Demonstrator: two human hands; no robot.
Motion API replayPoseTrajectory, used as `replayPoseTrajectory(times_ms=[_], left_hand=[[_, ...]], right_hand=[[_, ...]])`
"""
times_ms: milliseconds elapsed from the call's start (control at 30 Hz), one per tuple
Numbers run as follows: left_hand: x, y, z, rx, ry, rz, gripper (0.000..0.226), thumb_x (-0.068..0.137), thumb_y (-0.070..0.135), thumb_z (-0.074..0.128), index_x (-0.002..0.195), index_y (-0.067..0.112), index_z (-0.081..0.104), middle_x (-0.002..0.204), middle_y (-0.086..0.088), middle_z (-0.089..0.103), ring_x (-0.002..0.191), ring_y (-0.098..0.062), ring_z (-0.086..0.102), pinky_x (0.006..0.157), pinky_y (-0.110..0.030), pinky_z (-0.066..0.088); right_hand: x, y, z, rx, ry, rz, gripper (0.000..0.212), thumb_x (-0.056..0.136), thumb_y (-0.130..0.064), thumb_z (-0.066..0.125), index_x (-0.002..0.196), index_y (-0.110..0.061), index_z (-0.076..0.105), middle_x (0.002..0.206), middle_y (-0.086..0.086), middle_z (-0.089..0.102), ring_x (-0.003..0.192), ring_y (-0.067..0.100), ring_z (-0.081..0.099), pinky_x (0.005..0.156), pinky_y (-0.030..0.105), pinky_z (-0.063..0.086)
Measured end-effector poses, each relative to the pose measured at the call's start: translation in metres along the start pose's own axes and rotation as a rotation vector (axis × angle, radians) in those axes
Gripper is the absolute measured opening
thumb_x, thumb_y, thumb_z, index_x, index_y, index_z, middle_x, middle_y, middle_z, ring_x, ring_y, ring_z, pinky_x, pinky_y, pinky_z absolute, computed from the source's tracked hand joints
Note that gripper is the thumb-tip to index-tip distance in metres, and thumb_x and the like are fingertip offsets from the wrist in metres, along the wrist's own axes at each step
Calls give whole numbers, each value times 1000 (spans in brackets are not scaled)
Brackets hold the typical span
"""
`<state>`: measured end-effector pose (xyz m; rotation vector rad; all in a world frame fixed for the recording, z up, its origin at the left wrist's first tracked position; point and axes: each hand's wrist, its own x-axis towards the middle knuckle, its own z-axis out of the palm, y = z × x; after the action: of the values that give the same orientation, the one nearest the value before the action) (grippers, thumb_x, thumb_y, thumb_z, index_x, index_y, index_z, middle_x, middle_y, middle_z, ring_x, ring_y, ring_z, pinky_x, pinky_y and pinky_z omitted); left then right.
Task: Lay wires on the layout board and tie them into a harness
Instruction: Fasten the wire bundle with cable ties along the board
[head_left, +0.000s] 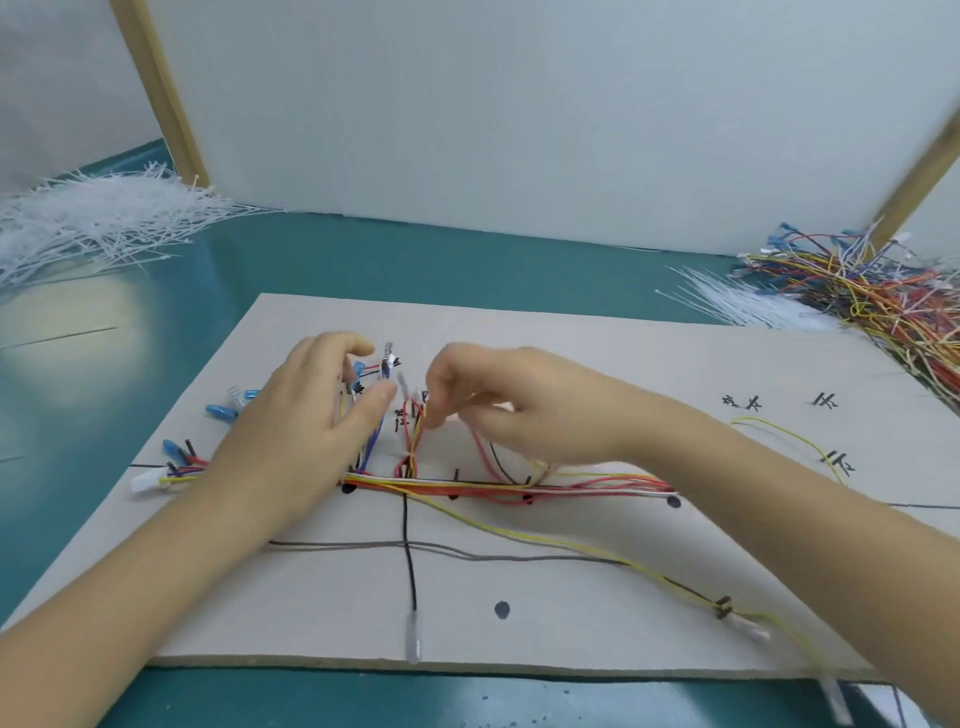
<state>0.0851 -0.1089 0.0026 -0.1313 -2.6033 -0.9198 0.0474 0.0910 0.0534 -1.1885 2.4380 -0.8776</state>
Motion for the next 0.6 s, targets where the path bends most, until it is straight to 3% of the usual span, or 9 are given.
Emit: replayPoseTrajectory(times_ms=[100,200,333,433,600], left_hand=[[-5,9,-6,-81,206,198,46,88,37,39,129,15,40,115,14,38,104,-4,38,91,-20,31],[-9,15,-9,-29,317,414,41,89,25,40,127,10,39,120,15,36,121,-2,32,101,-35,29],[-13,18,-2,62,321,520,37,85,19,42,120,9,42,122,-10,39,118,-20,37,105,-26,19],[-11,16,-2,61,312,496,36,84,19,42,119,10,43,122,-11,39,125,-4,29,106,-25,18],[-9,10,0,69,269,433,36,85,22,42,119,14,45,124,-9,37,123,-4,26,105,-31,22]], right_hand=[[-3,48,-54,7,392,156,26,85,0,45,83,-24,57,84,-7,68,82,9,63,75,26,48],[-17,125,-105,-326,553,533,22,87,-3,50,96,-15,67,102,6,69,96,25,61,80,30,45],[-47,208,-134,-536,510,859,27,88,-2,52,108,-7,69,113,16,67,104,33,59,85,33,43],[-49,232,-135,-607,442,910,28,88,-5,56,114,-10,66,114,18,65,107,35,57,90,38,47],[-34,243,-140,-657,407,949,24,90,-9,57,112,-10,67,113,20,64,104,37,58,86,38,48]])
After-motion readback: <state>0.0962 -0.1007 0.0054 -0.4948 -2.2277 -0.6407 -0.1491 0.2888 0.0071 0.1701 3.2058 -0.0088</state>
